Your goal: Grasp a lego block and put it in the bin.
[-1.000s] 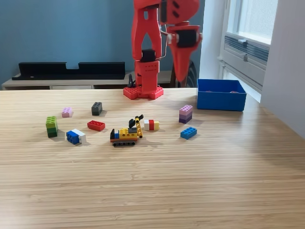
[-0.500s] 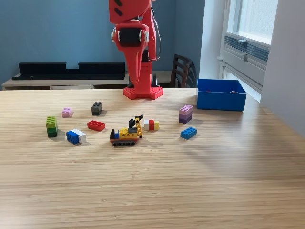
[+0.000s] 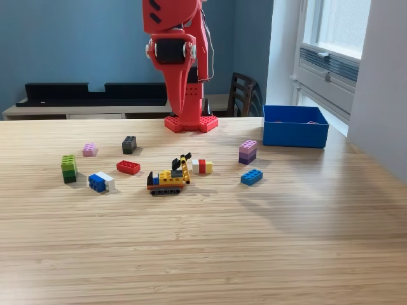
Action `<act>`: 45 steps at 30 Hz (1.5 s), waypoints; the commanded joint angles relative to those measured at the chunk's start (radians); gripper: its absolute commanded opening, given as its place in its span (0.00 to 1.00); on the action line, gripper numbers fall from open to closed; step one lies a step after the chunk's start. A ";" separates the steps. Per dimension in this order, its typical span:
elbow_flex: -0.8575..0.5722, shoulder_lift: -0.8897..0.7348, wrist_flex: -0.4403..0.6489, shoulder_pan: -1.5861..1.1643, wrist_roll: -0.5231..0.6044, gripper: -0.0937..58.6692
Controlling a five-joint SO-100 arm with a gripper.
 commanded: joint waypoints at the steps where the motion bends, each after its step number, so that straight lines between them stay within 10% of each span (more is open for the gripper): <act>1: -0.009 0.078 -0.023 0.012 0.008 0.00; 45: 0.331 0.101 -0.133 -0.186 -0.098 0.00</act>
